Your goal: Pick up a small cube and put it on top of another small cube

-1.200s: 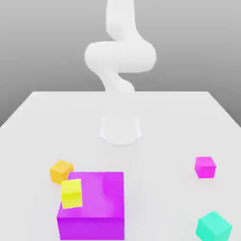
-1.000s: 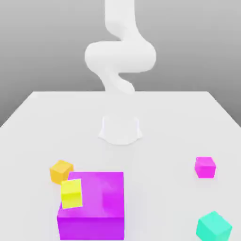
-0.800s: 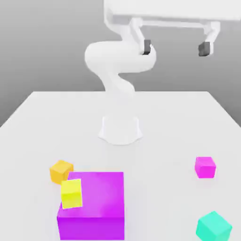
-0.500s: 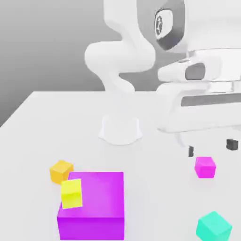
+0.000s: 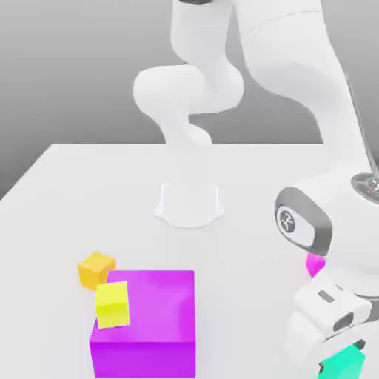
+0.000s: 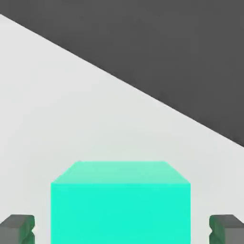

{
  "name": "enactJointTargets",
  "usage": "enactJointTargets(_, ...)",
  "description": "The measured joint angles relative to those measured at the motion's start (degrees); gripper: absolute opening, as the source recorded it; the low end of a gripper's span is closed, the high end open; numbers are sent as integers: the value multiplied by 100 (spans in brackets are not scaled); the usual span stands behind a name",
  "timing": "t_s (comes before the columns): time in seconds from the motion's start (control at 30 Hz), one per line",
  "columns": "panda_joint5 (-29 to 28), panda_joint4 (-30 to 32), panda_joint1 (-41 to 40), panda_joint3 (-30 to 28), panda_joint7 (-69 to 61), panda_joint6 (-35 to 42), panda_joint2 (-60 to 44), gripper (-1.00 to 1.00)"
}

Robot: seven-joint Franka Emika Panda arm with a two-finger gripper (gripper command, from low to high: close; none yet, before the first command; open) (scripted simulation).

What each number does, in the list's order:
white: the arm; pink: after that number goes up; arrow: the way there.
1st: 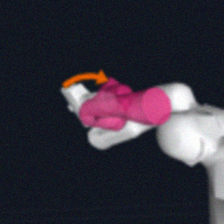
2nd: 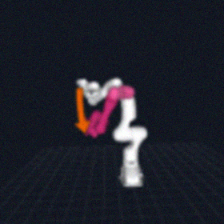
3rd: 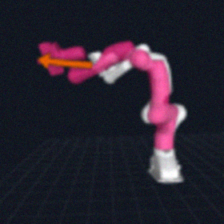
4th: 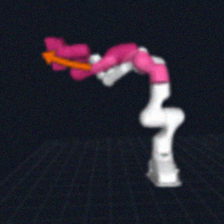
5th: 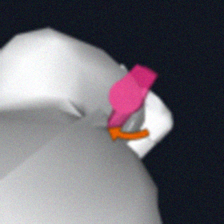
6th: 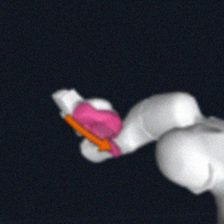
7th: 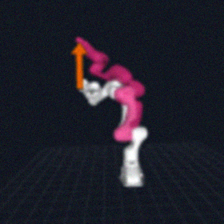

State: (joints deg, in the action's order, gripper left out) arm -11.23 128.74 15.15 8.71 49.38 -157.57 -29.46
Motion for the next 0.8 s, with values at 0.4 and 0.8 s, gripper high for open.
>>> enactJointTargets(0.4,487,397,-550,-54,-97,936,1354,-100)
enactJointTargets(0.8,1081,1471,-2540,-1338,697,1840,3377,-100)
